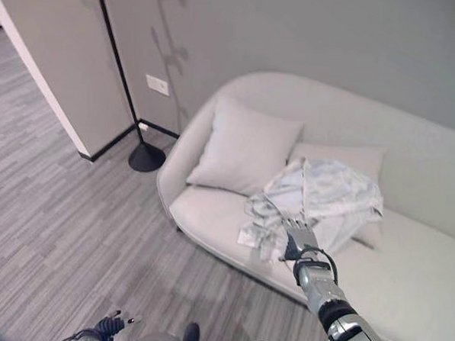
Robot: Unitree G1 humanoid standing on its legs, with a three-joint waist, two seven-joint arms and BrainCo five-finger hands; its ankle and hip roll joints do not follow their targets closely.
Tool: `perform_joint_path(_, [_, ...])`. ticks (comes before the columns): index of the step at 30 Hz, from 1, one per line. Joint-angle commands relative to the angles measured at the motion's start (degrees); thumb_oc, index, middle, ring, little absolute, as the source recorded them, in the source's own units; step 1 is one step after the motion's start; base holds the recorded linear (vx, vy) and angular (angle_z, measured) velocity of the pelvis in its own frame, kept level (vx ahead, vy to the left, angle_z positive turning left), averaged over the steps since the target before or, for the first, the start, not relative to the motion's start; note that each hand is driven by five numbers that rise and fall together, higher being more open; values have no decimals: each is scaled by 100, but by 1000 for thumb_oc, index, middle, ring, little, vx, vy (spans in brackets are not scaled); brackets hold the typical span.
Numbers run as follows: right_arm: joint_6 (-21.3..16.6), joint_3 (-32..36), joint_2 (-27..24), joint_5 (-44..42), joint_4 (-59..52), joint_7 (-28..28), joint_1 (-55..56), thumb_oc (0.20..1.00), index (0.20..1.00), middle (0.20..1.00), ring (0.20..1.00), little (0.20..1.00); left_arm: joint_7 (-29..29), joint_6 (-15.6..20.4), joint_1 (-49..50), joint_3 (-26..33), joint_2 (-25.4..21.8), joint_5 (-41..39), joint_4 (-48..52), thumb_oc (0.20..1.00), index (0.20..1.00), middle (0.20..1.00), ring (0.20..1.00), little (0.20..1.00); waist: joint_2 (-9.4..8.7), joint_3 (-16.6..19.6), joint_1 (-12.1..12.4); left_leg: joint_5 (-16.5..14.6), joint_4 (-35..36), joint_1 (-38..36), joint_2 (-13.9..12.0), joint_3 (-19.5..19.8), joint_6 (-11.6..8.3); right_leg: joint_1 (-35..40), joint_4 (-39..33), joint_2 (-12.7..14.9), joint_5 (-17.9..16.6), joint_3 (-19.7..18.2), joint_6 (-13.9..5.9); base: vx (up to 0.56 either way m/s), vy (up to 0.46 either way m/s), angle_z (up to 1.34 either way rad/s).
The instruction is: Hang the clothes on the sofa on the clothes rack.
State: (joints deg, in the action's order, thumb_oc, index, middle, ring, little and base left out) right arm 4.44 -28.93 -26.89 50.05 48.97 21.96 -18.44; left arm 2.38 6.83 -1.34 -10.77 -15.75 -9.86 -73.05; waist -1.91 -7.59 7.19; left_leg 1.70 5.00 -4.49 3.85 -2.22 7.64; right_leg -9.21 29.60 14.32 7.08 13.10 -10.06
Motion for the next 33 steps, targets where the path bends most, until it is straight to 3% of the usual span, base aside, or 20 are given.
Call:
perform_joint_path(1, [236,-144,-419,273,-53,326,-449,1000,1000,1000,1000,1000,92,116,-173,78,84,144,-48,1000,1000,1000,1000,1000,20,-42,54,-149,-52,-15,-266,11,-460,431,-1527,-371,-1057,82,243,224,-140,54])
perform_joint_path(2, [317,-159,-504,290,74,424,-582,1000,1000,1000,1000,1000,145,146,-174,8,149,258,-126,1000,1000,1000,1000,1000,-13,-78,-11,-262,0,-148,-251,212,-528,214,-2286,-502,-1329,-162,209,292,-187,39])
perform_joint_path(4, [383,-183,-586,325,123,504,-656,1000,1000,1000,1000,1000,172,184,-225,-62,190,294,-129,1000,1000,1000,1000,1000,-35,-160,-108,-355,0,-244,-241,423,-590,-89,-2709,-552,-1712,-573,107,222,-145,27])
perform_joint_path(9, [437,-293,-801,520,188,351,-537,1000,1000,1000,1000,1000,142,253,-417,-288,234,401,-16,1000,1000,1000,1000,1000,-78,-197,-322,-629,0,-478,-266,850,-697,-232,-3205,-524,-1997,-970,46,215,-126,64])
perform_joint_path(11, [449,-398,-626,500,402,302,-506,1000,1000,1000,1000,1000,209,218,-470,-385,308,435,11,1000,1000,1000,1000,1000,-115,-153,-392,-699,0,-552,-302,969,-708,-180,-3006,-544,-1994,-928,132,240,-180,89])
perform_joint_path(16, [375,-772,-446,518,806,353,-624,1000,1000,1000,1000,1000,318,359,-633,-939,528,443,260,1000,1000,1000,1000,1000,41,-134,-507,-612,0,-312,-565,1294,-840,-253,-2894,-666,-1860,-617,254,123,-178,56])
perform_joint_path(17, [359,-794,-424,384,1038,426,-796,1000,1000,1000,1000,1000,311,356,-512,-1130,525,579,342,1000,1000,1000,1000,1000,83,-175,-486,-539,0,-143,-584,1386,-864,-335,-2887,-633,-1842,-513,266,-168,-166,42])
perform_joint_path(18, [340,-722,-502,78,1505,724,-1033,1000,1000,1000,1000,1000,296,537,-196,-1458,397,744,791,1000,1000,1000,1000,1000,201,-363,-314,-380,0,194,-588,1557,-922,-494,-2871,-559,-1806,-312,269,-159,-116,37])
perform_joint_path(19, [332,-723,-494,71,1525,740,-1034,1000,1000,1000,1000,1000,294,527,-184,-1465,385,739,811,1000,1000,1000,1000,1000,194,-338,-327,-371,0,222,-582,1575,-922,-516,-2867,-548,-1805,-297,268,-196,-123,36])
perform_joint_path(23, [402,-962,-608,-177,1973,1100,-1762,1000,1000,1000,1000,1000,498,677,-294,-1766,80,536,1211,1000,1000,1000,1000,1000,437,-653,-184,-134,0,757,-538,1710,-940,-1018,-2613,-483,-1719,-156,286,-97,-23,67])
perform_joint_path(31, [433,-1517,-428,-36,2469,832,-2275,1000,1000,1000,1000,1000,591,704,-433,-2030,66,465,1432,1000,1000,1000,1000,1000,724,-942,-30,-31,0,1199,-480,1714,-937,-1557,-2351,-424,-1635,-184,308,-38,18,3])
perform_joint_path(32, [417,-1571,-335,-32,2536,696,-2280,344,344,344,344,344,598,686,-464,-2039,94,446,1416,1000,1000,1000,1000,1000,748,-965,-22,-13,0,1241,-468,1717,-934,-1607,-2333,-412,-1636,-173,308,0,0,0])
perform_joint_path(33, [399,-1605,-251,-13,2614,597,-2269,200,200,200,200,200,616,682,-489,-2047,117,461,1364,1000,1000,1000,1000,1000,755,-977,-17,-8,0,1261,-458,1721,-936,-1609,-2320,-400,-1623,-162,314,0,0,0])
